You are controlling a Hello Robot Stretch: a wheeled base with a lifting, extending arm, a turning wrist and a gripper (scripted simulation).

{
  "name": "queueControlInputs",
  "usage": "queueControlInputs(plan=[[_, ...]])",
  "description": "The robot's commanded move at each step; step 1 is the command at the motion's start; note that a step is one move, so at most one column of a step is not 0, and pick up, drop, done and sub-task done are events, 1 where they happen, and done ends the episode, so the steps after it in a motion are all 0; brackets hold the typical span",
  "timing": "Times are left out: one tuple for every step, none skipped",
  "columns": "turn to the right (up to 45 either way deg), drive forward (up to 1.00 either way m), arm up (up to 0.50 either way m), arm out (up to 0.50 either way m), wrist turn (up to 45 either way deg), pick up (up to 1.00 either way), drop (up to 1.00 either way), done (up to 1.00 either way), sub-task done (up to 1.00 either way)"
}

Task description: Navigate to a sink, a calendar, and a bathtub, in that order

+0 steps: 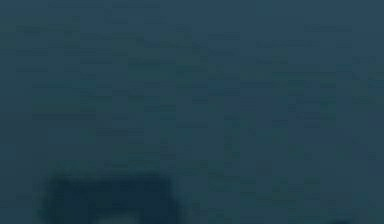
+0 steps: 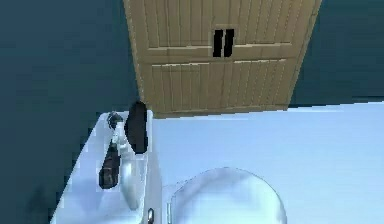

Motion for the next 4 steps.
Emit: queueControlInputs(plan=[[-45.0, 0.0, 0.0, 0.0, 0.0, 0.0, 0.0, 0.0, 0.0], [-45.0, 0.0, 0.0, 0.0, 0.0, 0.0, 0.0, 0.0, 0.0], [-45.0, 0.0, 0.0, 0.0, 0.0, 0.0, 0.0, 0.0, 0.0], [-18.0, 0.0, 0.0, 0.0, 0.0, 0.0, 0.0, 0.0, 0.0]])
